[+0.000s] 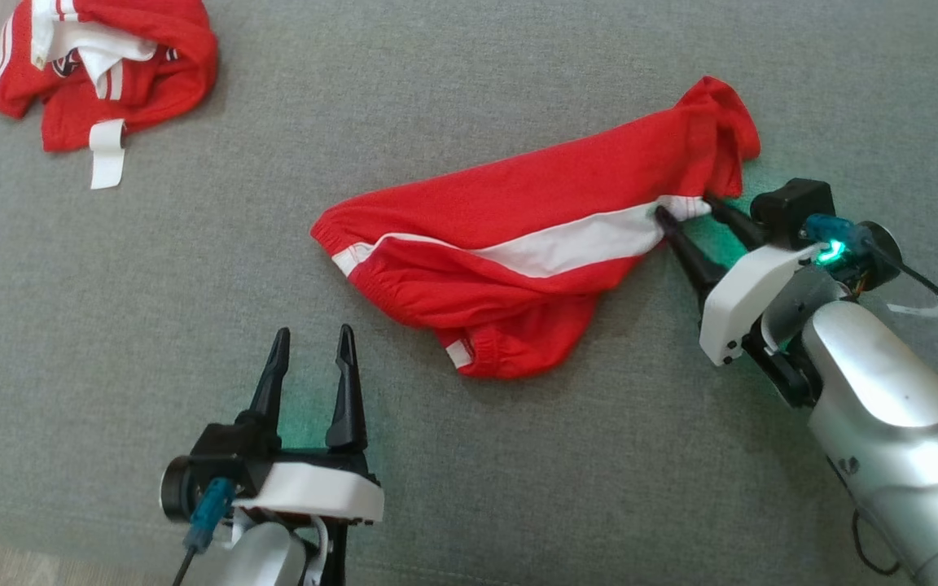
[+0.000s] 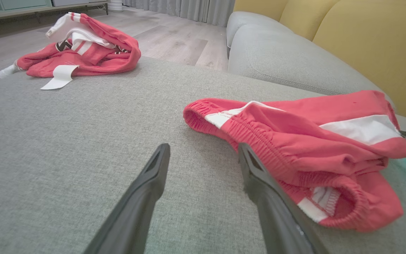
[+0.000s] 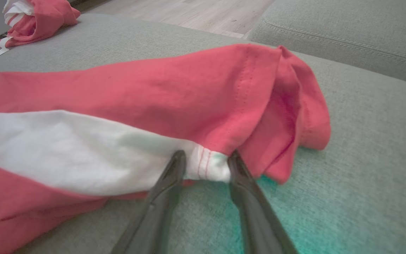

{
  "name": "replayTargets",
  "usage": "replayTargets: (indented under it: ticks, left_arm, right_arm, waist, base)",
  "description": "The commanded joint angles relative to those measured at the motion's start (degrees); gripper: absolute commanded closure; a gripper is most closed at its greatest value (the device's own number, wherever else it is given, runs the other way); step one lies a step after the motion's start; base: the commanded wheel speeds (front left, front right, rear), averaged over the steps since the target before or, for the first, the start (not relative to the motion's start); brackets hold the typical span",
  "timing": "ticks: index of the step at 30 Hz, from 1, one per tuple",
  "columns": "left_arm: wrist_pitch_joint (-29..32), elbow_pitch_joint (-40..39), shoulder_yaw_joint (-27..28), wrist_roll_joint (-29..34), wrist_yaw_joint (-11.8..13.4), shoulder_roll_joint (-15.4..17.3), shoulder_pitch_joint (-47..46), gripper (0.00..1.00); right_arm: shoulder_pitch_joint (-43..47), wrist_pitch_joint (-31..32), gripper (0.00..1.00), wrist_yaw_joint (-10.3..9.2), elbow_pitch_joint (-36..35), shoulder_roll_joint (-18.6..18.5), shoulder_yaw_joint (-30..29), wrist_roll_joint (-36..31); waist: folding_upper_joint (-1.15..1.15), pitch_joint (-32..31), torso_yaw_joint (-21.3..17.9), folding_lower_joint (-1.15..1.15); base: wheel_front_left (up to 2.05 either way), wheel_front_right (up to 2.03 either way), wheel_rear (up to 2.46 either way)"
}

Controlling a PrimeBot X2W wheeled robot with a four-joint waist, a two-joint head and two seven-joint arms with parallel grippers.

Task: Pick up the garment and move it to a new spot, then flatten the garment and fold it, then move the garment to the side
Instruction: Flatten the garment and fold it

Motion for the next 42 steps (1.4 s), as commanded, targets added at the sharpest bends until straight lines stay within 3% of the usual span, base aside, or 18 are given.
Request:
replayTargets:
  ticks: [1,2,4,5,12,17,24,31,38,40,42]
  left_arm:
    - [-0.71,-1.30,1.96,0.56,-0.08,0.26,-1.91,0.00]
    - [-0.71,-1.30,1.96,0.56,-0.08,0.26,-1.91,0.00]
    - [-0.71,-1.20,2.01,0.59,-0.10,0.23,-1.95,0.00]
    - [-0.71,-1.18,2.07,0.60,-0.10,0.22,-1.96,0.00]
    - [-0.72,-1.66,2.72,0.49,-0.54,0.28,-2.04,0.00]
    - [0.24,-1.72,2.37,-2.12,-2.54,-0.45,-3.05,0.00]
    - [7.63,1.79,3.69,-10.96,-4.80,-1.82,-7.54,0.00]
    - [14.68,6.85,6.93,-18.83,-4.77,-2.23,-12.83,0.00]
    - [19.97,6.82,7.23,-23.58,-4.67,-2.44,-14.02,0.00]
    - [20.33,6.27,7.01,-23.71,-4.55,-2.45,-14.11,0.08]
    - [20.41,5.66,6.96,-24.15,-4.72,-2.47,-14.10,0.30]
  right_arm:
    - [-2.05,-0.71,0.69,-0.04,-1.08,-0.11,1.18,0.97]
    - [-2.05,-0.71,0.69,-0.04,-1.08,-0.11,1.18,0.97]
    - [-2.29,-0.32,0.96,-0.04,-0.65,-0.11,1.79,1.79]
    - [-2.41,-0.23,1.00,-0.04,-0.53,-0.16,2.13,2.11]
    - [-2.64,-2.43,1.00,-0.04,-1.20,-0.54,2.32,3.52]
    - [-0.75,-3.66,1.00,-0.04,-3.52,-0.76,1.43,3.61]
    - [1.41,-3.05,1.00,-0.04,-7.22,-0.38,0.52,2.46]
    - [1.92,-2.14,1.00,-0.04,-9.60,0.02,0.09,1.31]
    - [2.69,-1.59,1.00,-0.04,-10.96,-0.04,-0.56,0.56]
    - [2.83,-1.51,1.00,-0.04,-11.16,0.04,-0.76,0.37]
    - [2.91,-1.47,1.00,-0.04,-11.35,0.14,-0.95,0.19]
  waist:
    - [0.00,0.00,0.04,0.00]
    - [0.00,0.00,0.04,0.00]
    - [0.00,-0.08,0.05,0.00]
    - [0.00,-0.14,0.03,0.00]
    - [0.00,-1.14,-0.72,0.00]
    - [0.00,-2.46,-1.67,0.00]
    - [0.00,-2.91,-3.10,0.00]
    - [0.00,-2.44,-4.31,0.00]
    - [0.00,-2.40,-4.83,0.00]
    - [0.00,-2.39,-4.93,0.00]
    - [0.00,-2.41,-5.06,0.00]
  base:
    - [0.00,0.00,0.00]
    - [0.00,0.00,0.00]
    - [0.00,0.00,0.00]
    - [0.00,0.00,0.00]
    - [0.00,0.00,0.00]
    - [0.00,0.00,0.00]
    - [0.00,0.00,0.00]
    - [0.00,0.00,0.00]
    - [0.00,0.00,0.00]
    - [0.00,0.00,0.00]
    - [0.00,0.00,0.00]
